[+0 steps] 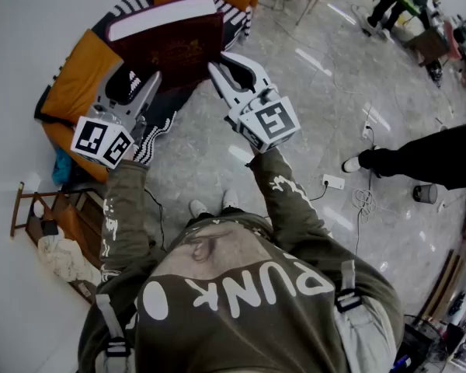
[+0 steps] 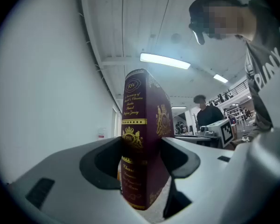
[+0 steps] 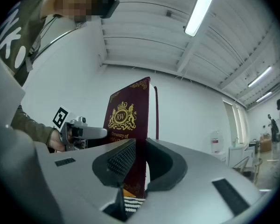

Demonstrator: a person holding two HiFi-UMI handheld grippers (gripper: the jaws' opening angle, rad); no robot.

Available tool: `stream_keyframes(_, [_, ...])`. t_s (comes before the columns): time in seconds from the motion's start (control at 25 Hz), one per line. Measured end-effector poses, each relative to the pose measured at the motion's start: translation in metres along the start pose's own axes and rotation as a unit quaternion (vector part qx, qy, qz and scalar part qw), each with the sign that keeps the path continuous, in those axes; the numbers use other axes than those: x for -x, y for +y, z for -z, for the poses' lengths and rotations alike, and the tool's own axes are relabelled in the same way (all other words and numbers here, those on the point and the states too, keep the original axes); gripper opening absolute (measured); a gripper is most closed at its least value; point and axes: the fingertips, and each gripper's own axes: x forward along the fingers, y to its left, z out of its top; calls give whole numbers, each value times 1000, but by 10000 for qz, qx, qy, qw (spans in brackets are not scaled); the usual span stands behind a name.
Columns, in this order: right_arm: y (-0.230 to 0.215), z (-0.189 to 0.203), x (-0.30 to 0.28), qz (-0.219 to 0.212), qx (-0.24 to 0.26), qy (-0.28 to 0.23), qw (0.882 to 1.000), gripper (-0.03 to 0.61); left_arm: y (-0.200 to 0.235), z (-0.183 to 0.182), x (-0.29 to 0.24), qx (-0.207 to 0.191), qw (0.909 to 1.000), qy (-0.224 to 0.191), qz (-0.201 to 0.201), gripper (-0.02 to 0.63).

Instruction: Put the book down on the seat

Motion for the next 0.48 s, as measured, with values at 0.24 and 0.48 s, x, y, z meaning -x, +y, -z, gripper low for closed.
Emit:
stream_keyframes(0.24, [5,-2,-2,-107,53,-193,9997,72,2,0,2,-18,10000,3,6,250])
stream_keyframes(0.48, [4,-1,-3,-197,32,-250,9995,77,3,3,0,-41,10000,53,15,250])
